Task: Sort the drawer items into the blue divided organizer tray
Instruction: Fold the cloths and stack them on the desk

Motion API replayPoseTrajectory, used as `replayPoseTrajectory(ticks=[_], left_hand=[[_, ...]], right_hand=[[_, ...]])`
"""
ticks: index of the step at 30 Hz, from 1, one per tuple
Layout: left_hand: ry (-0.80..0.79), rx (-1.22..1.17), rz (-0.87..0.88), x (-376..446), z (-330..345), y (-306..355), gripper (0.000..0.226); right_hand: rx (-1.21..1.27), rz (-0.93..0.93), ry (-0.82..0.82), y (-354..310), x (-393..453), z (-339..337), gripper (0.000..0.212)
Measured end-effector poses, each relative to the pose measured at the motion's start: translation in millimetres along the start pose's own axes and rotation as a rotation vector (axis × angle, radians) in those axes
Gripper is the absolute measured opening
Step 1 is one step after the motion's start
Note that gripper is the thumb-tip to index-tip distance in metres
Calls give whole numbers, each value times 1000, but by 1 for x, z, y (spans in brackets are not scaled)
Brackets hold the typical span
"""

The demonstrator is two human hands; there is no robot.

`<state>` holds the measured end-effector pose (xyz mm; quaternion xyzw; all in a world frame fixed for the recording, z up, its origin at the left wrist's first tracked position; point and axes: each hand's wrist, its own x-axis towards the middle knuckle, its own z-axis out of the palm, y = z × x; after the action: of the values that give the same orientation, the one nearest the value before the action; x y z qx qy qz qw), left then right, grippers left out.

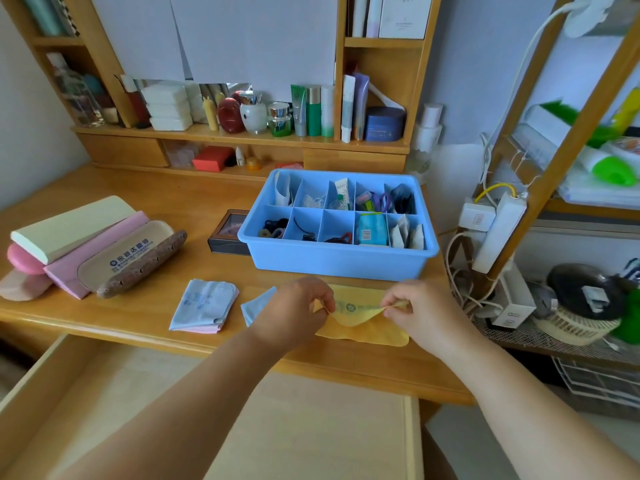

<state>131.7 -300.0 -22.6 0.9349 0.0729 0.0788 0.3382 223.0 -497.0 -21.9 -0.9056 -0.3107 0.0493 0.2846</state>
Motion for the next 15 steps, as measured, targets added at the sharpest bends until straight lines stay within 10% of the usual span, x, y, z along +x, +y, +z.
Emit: replayPoseTrajectory(ticks=[15], left_hand=[[-69, 304, 157, -4, -1, -14, 32]], right_hand=[[-246, -127, 10, 12, -28, 17, 20]])
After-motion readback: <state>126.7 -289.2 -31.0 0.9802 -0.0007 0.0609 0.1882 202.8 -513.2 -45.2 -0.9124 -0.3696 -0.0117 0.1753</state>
